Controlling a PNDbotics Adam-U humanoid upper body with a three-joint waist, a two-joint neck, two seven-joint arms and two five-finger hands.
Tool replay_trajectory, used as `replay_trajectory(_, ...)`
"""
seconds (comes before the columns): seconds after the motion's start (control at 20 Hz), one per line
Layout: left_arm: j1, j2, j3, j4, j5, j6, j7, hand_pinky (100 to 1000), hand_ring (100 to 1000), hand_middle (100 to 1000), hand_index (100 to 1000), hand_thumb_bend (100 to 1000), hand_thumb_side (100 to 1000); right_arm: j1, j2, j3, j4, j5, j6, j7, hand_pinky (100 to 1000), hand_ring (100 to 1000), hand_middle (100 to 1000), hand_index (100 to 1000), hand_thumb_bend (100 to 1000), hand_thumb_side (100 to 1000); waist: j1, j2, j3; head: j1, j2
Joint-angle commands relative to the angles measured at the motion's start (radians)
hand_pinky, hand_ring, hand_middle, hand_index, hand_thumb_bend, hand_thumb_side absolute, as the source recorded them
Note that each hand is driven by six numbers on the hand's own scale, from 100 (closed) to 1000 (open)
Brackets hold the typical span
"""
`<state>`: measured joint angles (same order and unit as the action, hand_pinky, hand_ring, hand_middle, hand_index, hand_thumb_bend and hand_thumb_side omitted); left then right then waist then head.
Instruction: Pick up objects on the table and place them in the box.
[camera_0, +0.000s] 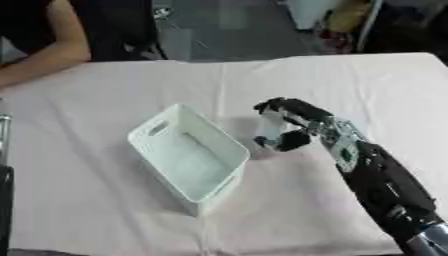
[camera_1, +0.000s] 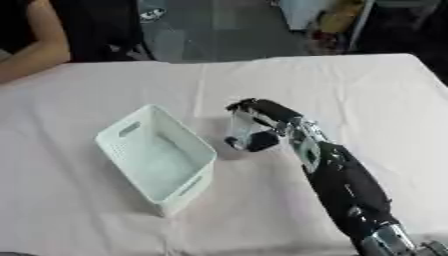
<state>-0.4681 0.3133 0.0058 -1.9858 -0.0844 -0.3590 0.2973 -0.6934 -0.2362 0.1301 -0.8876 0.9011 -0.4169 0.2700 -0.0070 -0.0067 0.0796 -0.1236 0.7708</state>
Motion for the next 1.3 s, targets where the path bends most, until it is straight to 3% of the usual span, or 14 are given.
replay_trajectory(0.05,-0.017,0.005,0.0,-0.014,-0.002,0.0,-0.001,553,600,656,785,147,705,-0.002,-0.011,-0.007,0.009,0.005,0.004,0.005,100,203,270,292,100,106,0.002,-0.009,0.0,0.001,-0.004)
replay_trajectory(0.4,-0.016,0.006,-0.001,-0.014,-0.002,0.001,-0.002,553,600,656,785,146,706,-0.009,-0.021,-0.019,-0.013,0.003,-0.001,-0.056,100,147,224,261,100,178,0.002,-0.01,-0.001,0.001,-0.007)
replay_trajectory(0.65,-0.016,0.006,-0.001,-0.014,-0.001,0.001,-0.002,552,600,656,785,145,707,-0.015,-0.03,-0.026,-0.035,0.0,0.006,-0.101,100,118,196,242,100,280,0.002,-0.01,0.0,0.001,-0.008)
replay_trajectory(0.9,-0.015,0.007,-0.001,-0.014,-0.001,0.001,-0.001,552,600,656,785,144,707,-0.021,-0.048,-0.061,-0.127,-0.001,0.033,-0.2,100,100,100,182,100,345,0.002,-0.01,-0.001,0.004,-0.009)
replay_trajectory(1.3,-0.015,0.009,0.0,-0.014,-0.002,0.002,-0.001,552,600,656,785,144,706,-0.012,-0.052,-0.1,-0.261,-0.037,0.089,-0.343,100,100,100,168,100,415,0.003,-0.01,-0.003,0.006,-0.012)
